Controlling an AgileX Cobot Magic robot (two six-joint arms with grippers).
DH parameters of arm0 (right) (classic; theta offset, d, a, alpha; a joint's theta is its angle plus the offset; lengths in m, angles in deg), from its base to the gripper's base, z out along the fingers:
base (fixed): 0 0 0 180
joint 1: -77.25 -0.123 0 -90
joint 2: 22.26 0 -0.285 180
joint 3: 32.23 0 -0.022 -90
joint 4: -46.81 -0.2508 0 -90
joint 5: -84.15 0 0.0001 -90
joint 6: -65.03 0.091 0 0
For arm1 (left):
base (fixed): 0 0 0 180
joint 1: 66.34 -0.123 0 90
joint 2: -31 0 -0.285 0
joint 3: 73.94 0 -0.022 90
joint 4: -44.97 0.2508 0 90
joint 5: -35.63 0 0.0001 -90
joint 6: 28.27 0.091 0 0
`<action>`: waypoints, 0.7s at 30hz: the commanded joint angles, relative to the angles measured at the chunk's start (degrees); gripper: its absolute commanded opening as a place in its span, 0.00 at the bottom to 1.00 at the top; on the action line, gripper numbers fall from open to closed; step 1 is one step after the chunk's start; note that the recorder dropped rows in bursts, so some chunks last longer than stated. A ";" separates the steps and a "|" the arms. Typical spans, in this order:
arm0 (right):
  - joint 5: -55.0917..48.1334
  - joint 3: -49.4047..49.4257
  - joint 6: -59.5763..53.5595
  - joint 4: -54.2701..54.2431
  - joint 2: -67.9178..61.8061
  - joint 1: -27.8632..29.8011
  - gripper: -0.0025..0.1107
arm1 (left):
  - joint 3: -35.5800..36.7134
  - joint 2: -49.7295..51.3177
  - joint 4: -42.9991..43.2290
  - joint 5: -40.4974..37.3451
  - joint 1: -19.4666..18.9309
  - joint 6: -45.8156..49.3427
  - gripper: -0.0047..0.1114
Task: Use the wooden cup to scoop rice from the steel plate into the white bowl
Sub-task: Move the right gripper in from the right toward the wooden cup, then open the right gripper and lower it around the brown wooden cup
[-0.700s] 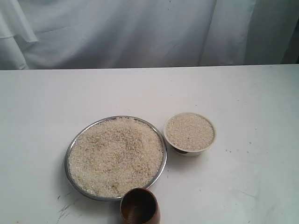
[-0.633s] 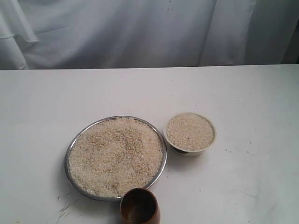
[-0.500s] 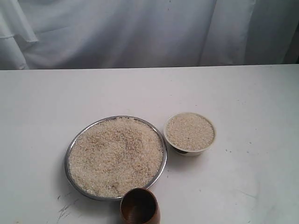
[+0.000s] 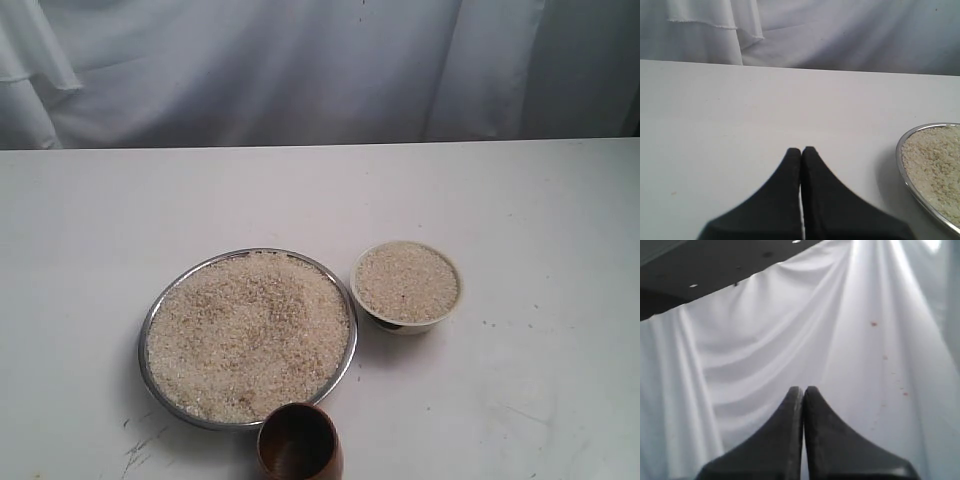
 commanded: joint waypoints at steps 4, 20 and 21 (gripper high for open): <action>17.37 -10.45 12.42 41.70 -25.96 -0.22 0.02 | 0.28 -0.24 0.05 0.81 0.16 -0.02 0.04; 22.18 -5.80 -10.87 51.78 -52.69 -9.69 0.02 | 0.28 -0.24 0.05 0.81 0.16 -0.02 0.04; 20.94 -5.80 -10.87 51.87 -52.78 -10.20 0.02 | 0.28 -0.24 0.05 0.81 0.16 -0.02 0.04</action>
